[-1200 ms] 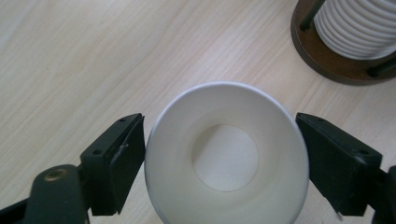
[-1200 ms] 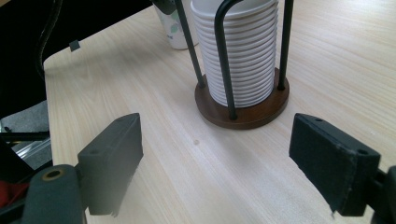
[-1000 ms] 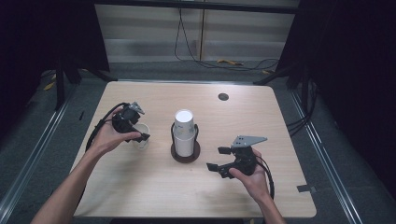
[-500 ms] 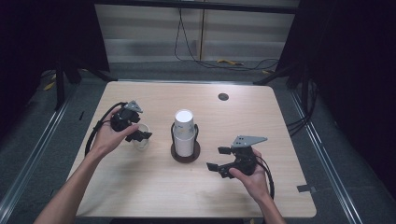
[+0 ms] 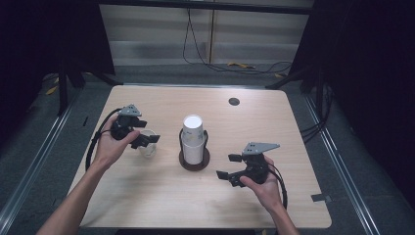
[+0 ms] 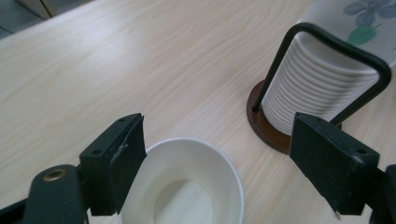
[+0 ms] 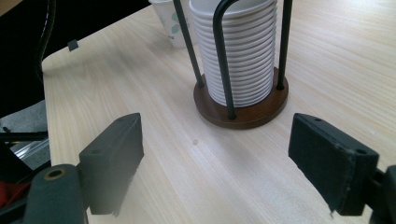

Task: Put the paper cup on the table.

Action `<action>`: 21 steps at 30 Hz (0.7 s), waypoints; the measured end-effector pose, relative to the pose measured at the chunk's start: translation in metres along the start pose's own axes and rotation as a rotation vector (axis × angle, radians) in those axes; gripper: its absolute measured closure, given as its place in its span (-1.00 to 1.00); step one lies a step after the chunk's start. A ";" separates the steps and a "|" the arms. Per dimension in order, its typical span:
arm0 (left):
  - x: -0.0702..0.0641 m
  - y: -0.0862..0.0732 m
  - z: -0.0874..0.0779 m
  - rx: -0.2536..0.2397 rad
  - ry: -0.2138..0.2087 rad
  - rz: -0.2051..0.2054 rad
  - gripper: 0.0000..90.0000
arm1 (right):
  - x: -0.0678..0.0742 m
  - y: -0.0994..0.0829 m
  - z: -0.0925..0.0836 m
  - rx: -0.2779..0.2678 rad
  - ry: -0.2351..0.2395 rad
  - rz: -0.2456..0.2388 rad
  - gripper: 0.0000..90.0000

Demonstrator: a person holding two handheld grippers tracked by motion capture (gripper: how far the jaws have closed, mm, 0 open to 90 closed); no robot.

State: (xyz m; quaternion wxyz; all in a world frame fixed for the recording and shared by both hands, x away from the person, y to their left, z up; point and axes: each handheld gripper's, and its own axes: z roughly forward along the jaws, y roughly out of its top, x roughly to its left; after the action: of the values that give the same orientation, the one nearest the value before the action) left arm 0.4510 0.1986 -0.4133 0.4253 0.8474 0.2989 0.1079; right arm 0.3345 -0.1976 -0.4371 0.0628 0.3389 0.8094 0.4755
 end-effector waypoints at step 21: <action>-0.024 -0.018 -0.013 -0.105 -0.044 -0.048 -0.60 | 0.000 -0.001 -0.001 -0.002 -0.011 -0.003 -0.60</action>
State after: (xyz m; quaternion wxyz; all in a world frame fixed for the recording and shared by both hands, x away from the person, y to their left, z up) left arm 0.4188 0.2004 -0.4177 0.4783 0.8187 0.3034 0.0946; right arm 0.3333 -0.1986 -0.4369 0.0684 0.3404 0.8090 0.4743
